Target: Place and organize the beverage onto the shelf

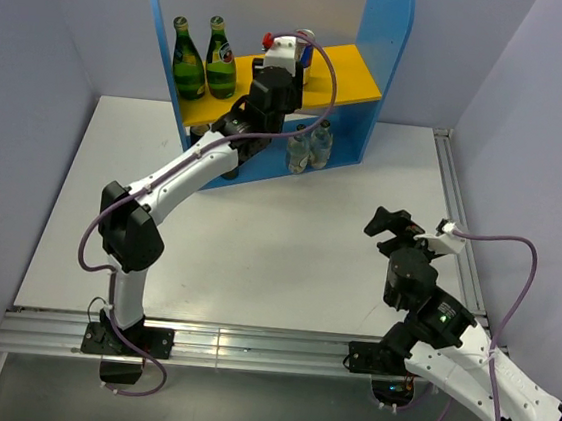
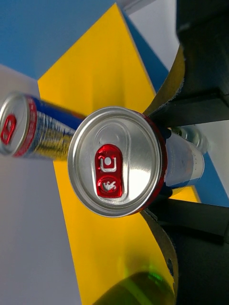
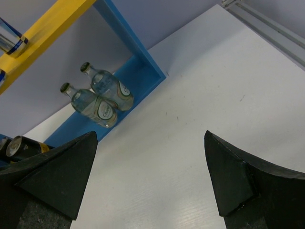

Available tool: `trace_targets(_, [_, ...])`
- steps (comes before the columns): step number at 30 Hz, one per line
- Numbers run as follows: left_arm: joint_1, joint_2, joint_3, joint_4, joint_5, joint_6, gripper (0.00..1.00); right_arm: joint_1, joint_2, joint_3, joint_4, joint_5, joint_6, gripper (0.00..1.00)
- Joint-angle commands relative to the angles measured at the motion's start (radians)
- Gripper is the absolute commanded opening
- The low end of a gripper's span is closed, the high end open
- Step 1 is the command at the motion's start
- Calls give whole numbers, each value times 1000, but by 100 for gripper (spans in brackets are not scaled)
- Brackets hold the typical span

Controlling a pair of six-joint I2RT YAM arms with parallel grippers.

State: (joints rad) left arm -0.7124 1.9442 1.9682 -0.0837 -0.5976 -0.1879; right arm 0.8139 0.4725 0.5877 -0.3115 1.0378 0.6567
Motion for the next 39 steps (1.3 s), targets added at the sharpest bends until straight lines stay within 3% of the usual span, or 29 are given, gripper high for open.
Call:
trace_targets(1, [17,-30,80,70,-10,38,0,5,5,-14,37,-5,3,100])
trace_targets(13, [54,28,89,146,-4,48,0,5,17,-17,51,-21,-3,100])
trace_targets(20, [73,197,251,124,-8,51,1,5,9,-15,43,-16,-2,100])
trace_targets(29, [79,274,310,142,111,24,10,5,23,-29,64,-19,3,100])
trace_targets(35, [79,312,327,147,229,16,20,5,28,-40,78,-19,3,100])
trace_targets(39, [80,325,313,160,257,19,44,5,29,-40,78,-16,4,100])
